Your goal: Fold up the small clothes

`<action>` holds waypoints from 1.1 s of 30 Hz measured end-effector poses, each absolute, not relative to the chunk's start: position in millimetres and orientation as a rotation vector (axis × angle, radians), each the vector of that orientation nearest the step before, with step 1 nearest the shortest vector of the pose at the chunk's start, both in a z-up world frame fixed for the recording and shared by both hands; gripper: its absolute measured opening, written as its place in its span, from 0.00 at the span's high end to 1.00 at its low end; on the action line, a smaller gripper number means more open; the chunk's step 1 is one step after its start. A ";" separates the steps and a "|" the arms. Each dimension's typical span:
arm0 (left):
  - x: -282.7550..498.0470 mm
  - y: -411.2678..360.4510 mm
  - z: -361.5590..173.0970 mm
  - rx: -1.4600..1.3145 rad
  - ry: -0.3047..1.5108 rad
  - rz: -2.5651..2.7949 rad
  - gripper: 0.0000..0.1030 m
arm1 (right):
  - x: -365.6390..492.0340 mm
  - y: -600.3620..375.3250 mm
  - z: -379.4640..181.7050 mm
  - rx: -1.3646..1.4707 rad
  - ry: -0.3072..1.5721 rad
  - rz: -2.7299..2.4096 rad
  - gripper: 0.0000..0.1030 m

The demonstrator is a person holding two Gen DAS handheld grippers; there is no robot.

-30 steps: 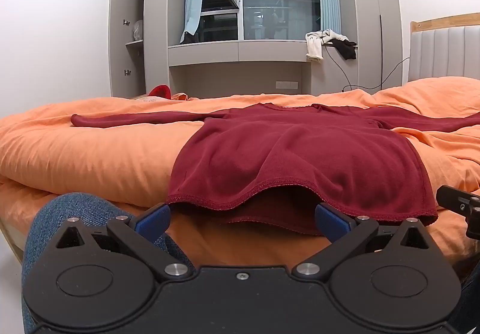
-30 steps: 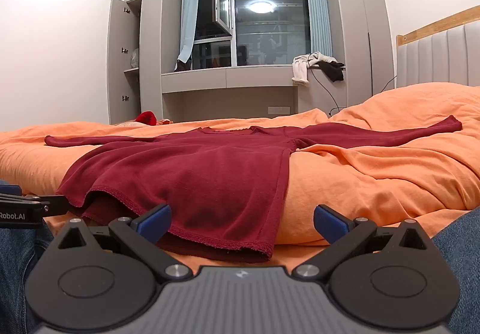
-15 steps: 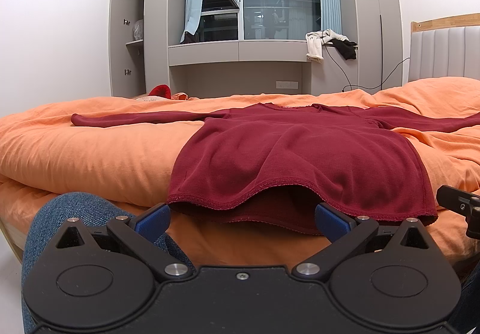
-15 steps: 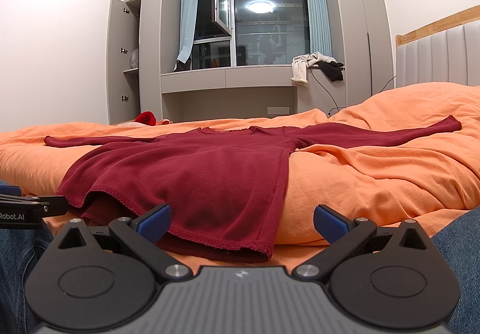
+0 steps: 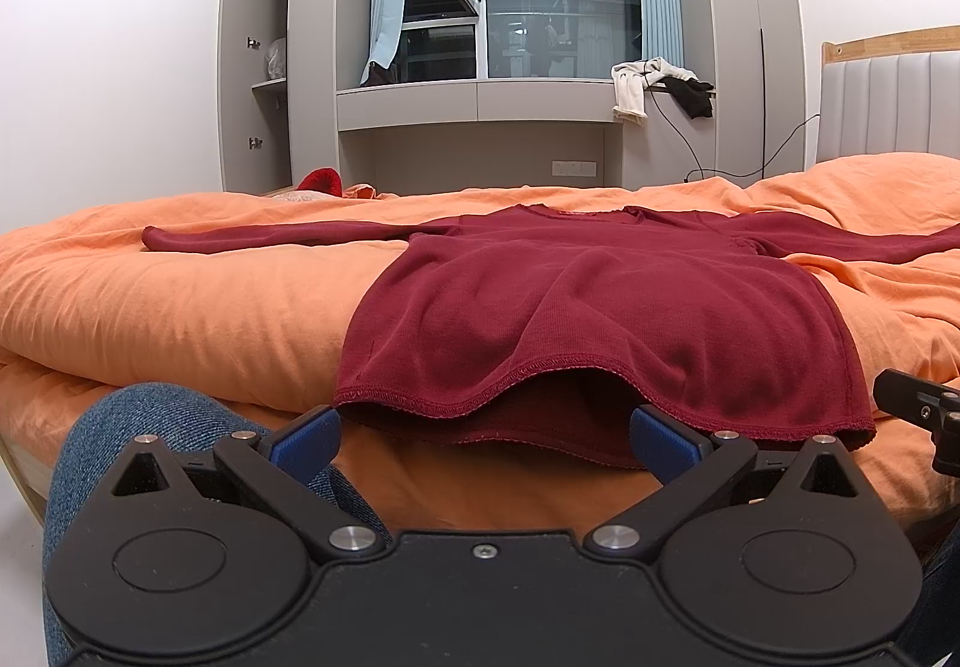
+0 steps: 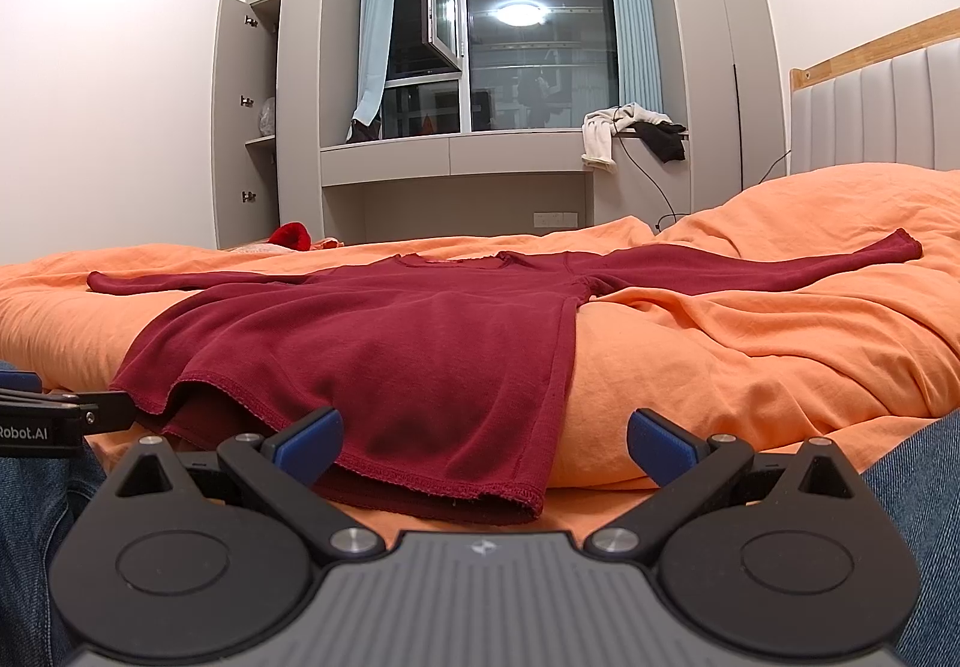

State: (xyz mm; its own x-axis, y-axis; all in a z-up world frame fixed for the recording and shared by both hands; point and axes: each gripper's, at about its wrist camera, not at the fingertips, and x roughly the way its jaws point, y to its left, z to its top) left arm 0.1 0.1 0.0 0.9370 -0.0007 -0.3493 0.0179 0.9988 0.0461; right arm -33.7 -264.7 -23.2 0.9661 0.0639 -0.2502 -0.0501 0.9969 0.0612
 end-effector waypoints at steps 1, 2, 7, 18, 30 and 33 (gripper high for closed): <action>0.0 0.2 0.0 0.049 0.357 -0.010 0.01 | -33.7 -264.6 -23.3 0.054 0.255 0.058 0.00; 0.0 0.2 0.0 0.048 0.357 -0.010 0.01 | -33.7 -264.6 -23.3 0.054 0.255 0.058 0.00; -0.5 -0.7 -0.1 0.051 0.359 -0.010 0.01 | -33.6 -264.7 -23.3 0.055 0.256 0.057 0.00; -0.6 -0.6 -2.3 0.046 0.357 -0.009 0.01 | -34.8 -265.5 -23.5 0.059 0.252 0.058 0.00; 1.0 1.3 -1.6 0.041 0.363 -0.007 0.01 | -35.9 -267.4 -21.6 0.062 0.249 0.057 0.00; 1.0 1.4 -1.6 0.041 0.363 -0.007 0.01 | -35.6 -267.7 -21.8 0.061 0.250 0.058 0.00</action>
State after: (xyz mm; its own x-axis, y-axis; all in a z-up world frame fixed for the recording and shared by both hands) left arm 1.0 1.4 -1.6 0.9348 0.0001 -0.3552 0.0146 0.9991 0.0389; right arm -35.6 -267.7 -21.8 0.9674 0.0650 -0.2449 -0.0498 0.9965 0.0678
